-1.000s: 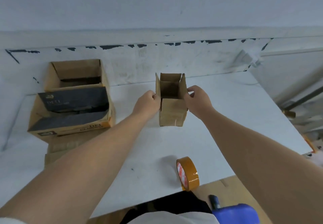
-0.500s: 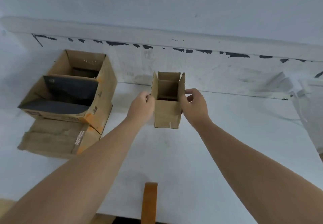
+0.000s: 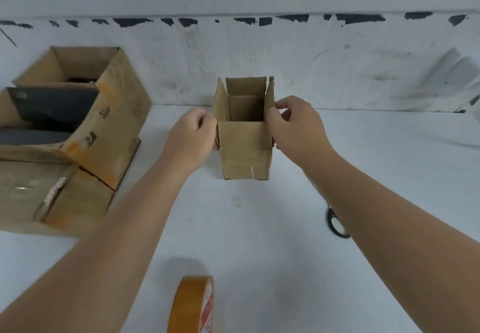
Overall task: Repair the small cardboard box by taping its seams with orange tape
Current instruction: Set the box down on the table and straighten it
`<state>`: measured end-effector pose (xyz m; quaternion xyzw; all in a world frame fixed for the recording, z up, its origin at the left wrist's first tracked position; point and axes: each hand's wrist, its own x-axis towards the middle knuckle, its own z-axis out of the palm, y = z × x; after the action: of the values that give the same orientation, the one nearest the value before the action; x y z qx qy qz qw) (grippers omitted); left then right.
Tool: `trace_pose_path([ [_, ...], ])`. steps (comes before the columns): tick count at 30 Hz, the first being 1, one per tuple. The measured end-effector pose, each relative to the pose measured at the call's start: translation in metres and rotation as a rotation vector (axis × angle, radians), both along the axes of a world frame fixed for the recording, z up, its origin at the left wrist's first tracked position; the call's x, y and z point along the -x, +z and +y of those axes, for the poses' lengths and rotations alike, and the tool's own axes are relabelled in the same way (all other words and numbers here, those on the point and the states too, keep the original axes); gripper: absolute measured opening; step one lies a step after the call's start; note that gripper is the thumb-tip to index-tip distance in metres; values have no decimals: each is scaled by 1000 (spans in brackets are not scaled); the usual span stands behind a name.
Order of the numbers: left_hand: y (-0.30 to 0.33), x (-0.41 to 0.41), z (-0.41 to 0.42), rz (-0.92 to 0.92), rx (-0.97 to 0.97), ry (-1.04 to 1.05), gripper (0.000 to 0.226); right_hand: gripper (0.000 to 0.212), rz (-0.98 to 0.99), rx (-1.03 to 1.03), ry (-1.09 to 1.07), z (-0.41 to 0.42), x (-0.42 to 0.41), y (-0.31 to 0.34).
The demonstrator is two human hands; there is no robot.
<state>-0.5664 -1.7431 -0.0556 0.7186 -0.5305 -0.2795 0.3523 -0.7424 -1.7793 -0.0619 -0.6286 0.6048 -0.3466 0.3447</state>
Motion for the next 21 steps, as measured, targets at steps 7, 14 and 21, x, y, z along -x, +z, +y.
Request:
trace_pose_path([
  [7, -18, -1, 42, -84, 140, -54, 36, 24, -103, 144, 49, 37, 10, -8],
  [14, -28, 7, 113, -79, 173, -95, 39, 33, -117, 235, 48, 107, 36, -18],
  [21, -21, 22, 161, -175, 156, -199, 40, 36, -42, 217, 36, 158, 51, -26],
])
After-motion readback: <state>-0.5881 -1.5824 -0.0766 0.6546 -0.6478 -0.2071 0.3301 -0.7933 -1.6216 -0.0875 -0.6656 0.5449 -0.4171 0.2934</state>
